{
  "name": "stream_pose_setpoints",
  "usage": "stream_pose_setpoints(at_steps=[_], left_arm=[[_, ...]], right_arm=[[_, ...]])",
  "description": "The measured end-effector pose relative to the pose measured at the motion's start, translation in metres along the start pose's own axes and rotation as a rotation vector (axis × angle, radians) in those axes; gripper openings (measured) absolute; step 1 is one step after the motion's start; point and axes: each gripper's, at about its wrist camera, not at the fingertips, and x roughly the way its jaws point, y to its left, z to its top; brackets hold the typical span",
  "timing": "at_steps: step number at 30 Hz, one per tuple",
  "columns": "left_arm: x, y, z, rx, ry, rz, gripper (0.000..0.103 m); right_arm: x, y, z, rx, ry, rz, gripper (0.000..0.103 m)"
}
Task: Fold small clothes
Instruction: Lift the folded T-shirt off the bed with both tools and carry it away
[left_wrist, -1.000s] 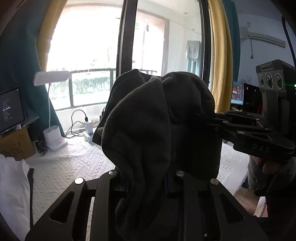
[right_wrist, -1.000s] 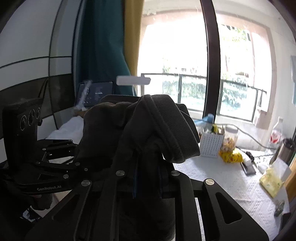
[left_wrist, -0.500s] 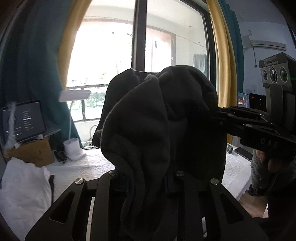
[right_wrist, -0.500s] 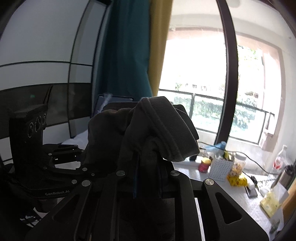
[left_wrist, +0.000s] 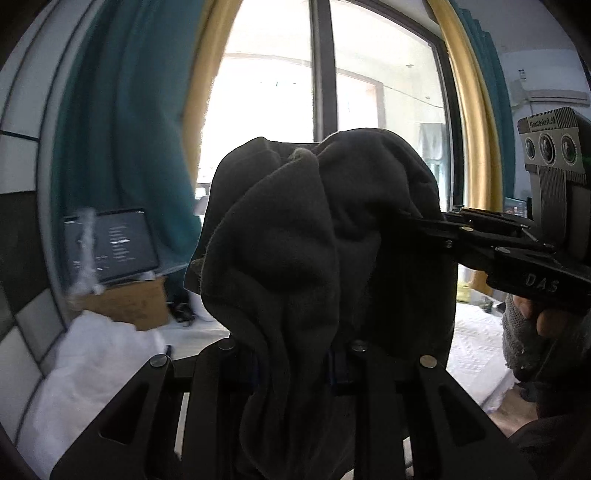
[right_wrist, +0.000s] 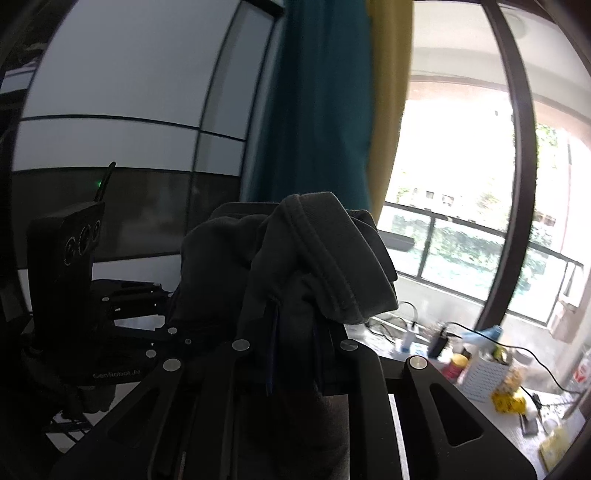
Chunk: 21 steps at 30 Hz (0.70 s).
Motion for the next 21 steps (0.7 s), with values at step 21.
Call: stream_pose_setpoints(at_steps=[21], left_arm=[[0.011, 0.097, -0.020, -0.016, 0.078, 0.110, 0.023]], right_arm=[[0.085, 0.049, 0.008, 0.014, 0.048, 0.119, 0.017]])
